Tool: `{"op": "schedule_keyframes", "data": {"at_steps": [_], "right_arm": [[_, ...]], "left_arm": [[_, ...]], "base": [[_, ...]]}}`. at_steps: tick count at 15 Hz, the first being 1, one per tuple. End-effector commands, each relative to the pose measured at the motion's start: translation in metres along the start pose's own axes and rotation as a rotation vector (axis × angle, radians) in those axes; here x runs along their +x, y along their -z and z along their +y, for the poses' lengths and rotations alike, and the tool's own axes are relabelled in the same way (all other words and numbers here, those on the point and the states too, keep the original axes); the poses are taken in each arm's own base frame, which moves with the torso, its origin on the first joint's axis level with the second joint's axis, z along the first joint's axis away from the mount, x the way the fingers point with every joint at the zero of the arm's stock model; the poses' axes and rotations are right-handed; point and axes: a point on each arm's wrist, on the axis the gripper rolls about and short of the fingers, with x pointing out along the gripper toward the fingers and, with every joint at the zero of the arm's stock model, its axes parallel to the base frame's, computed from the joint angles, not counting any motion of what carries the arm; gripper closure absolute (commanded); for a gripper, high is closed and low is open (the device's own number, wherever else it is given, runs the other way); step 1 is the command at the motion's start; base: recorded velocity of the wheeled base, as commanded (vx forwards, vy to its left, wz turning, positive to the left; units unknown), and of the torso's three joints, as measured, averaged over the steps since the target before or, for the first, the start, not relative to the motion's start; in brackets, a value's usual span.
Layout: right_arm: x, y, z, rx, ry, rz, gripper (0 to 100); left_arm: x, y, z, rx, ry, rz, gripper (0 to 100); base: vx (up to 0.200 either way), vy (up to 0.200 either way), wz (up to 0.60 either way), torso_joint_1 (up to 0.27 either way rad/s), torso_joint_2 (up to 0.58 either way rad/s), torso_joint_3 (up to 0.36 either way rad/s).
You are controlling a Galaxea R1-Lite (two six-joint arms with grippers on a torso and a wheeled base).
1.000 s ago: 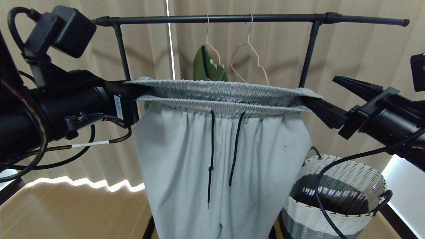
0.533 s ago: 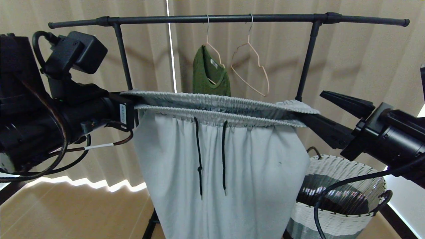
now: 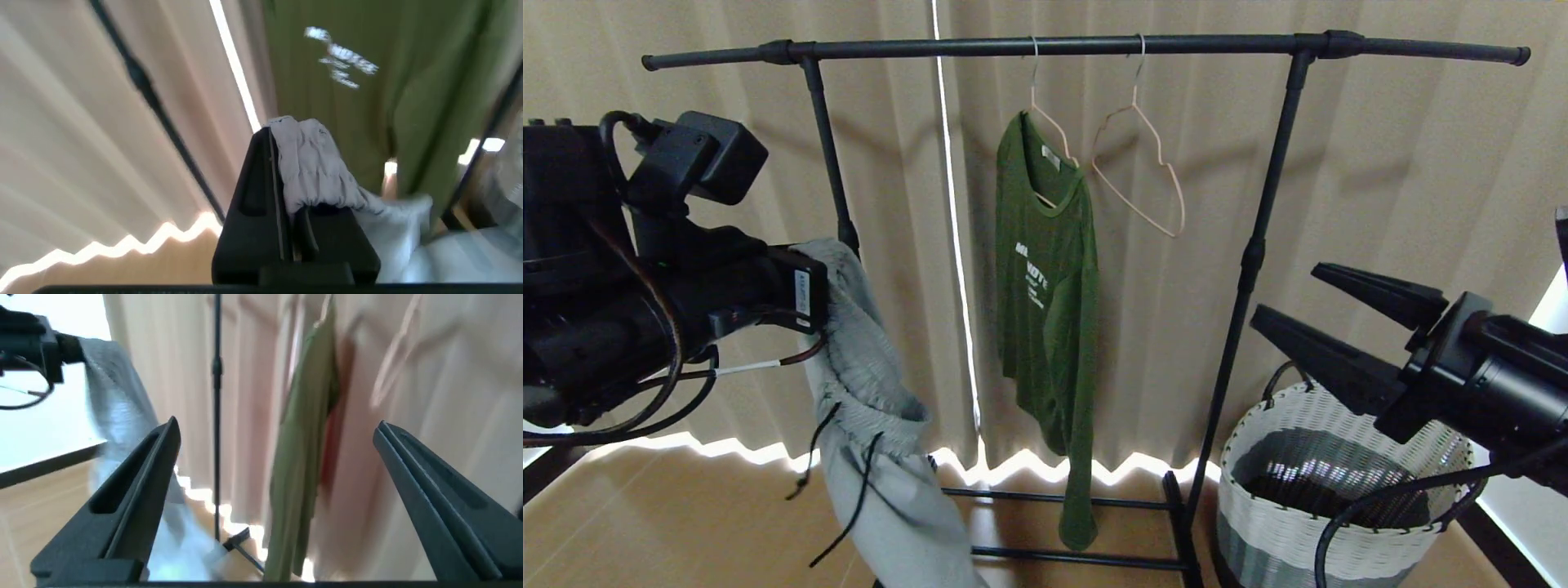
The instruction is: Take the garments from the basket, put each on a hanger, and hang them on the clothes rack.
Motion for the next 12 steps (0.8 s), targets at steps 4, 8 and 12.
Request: {"op": "schedule_keyframes", "data": {"at_steps": [4, 8, 12], "right_arm": [[-0.025, 0.031, -0.026, -0.120, 0.160, 0.127, 0], [-0.046, 0.045, -0.040, -0.230, 0.262, 0.194, 0], [-0.052, 0.050, -0.040, -0.224, 0.276, 0.211, 0]], "left_arm": [[-0.060, 0.005, 0.018, -0.015, -0.046, -0.075, 100], [-0.092, 0.022, 0.026, -0.032, -0.059, -0.099, 100], [-0.100, 0.030, 0.025, -0.033, -0.051, -0.099, 100]], "base": [[0.000, 0.000, 0.00, 0.000, 0.00, 0.000], [0.000, 0.000, 0.00, 0.000, 0.00, 0.000], [0.000, 0.000, 0.00, 0.000, 0.00, 0.000]]}}
